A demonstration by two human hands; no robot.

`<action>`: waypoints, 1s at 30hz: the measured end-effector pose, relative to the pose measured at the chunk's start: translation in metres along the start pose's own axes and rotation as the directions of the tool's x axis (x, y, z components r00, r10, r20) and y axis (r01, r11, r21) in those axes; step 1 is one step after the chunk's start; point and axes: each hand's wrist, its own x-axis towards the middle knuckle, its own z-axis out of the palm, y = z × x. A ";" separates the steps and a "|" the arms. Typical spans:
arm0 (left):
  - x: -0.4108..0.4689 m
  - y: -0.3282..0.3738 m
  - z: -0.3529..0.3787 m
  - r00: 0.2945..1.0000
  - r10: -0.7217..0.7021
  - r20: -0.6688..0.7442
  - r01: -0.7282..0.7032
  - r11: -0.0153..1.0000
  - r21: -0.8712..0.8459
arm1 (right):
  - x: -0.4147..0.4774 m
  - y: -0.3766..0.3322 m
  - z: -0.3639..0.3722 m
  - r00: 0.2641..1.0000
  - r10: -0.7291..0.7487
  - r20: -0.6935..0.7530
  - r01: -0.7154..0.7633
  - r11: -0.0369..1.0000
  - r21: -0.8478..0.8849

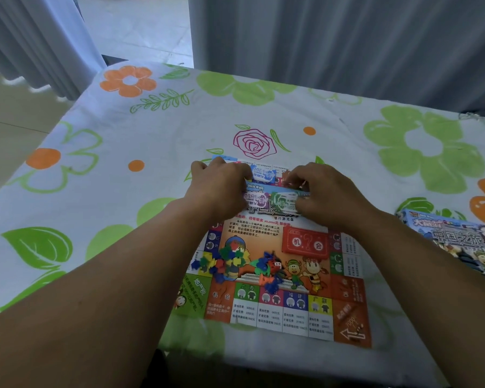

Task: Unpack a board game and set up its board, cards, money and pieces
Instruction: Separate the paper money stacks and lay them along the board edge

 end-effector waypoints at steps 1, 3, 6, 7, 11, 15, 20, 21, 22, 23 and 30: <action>0.000 0.000 -0.001 1.000 -0.001 -0.006 0.001 1.000 -0.004 | -0.001 0.002 -0.002 1.000 0.013 0.002 -0.013 1.000 0.003; 0.000 0.003 -0.003 1.000 0.001 -0.024 -0.001 1.000 -0.021 | -0.004 0.008 -0.005 0.999 0.035 0.010 -0.035 0.999 -0.003; -0.001 0.014 -0.005 0.998 0.042 -0.048 -0.043 0.999 -0.033 | -0.007 0.011 -0.008 0.999 0.042 0.031 -0.042 0.999 -0.021; -0.001 0.021 -0.004 0.996 0.071 -0.047 -0.073 0.997 -0.028 | -0.009 0.011 -0.008 0.999 0.036 0.041 -0.035 0.999 -0.023; 0.004 0.047 0.002 0.988 0.155 -0.011 -0.155 0.988 0.019 | -0.012 0.007 -0.006 0.998 -0.012 0.066 0.013 1.000 -0.006; 0.007 0.053 0.009 0.989 0.146 0.013 -0.146 0.988 0.040 | -0.014 0.001 -0.003 0.996 -0.055 0.073 0.054 0.998 0.027; 0.009 0.052 0.012 0.990 0.140 0.031 -0.142 0.988 0.063 | -0.013 0.004 -0.001 0.993 -0.068 0.095 0.072 0.997 -0.035; 0.009 0.052 0.013 0.989 0.141 0.033 -0.143 0.987 0.068 | -0.013 0.005 -0.001 0.993 -0.068 0.094 0.073 0.996 -0.045; 0.010 0.052 0.014 0.989 0.144 0.034 -0.146 0.986 0.074 | -0.013 0.006 -0.001 0.994 -0.068 0.088 0.073 0.996 -0.051; 0.010 0.052 0.015 0.988 0.149 0.034 -0.151 0.986 0.077 | -0.013 0.007 0.000 0.994 -0.069 0.084 0.074 0.996 -0.055; 0.011 0.055 0.018 0.984 0.173 0.032 -0.174 0.982 0.073 | -0.017 0.010 0.002 0.996 -0.069 0.063 0.071 0.997 -0.025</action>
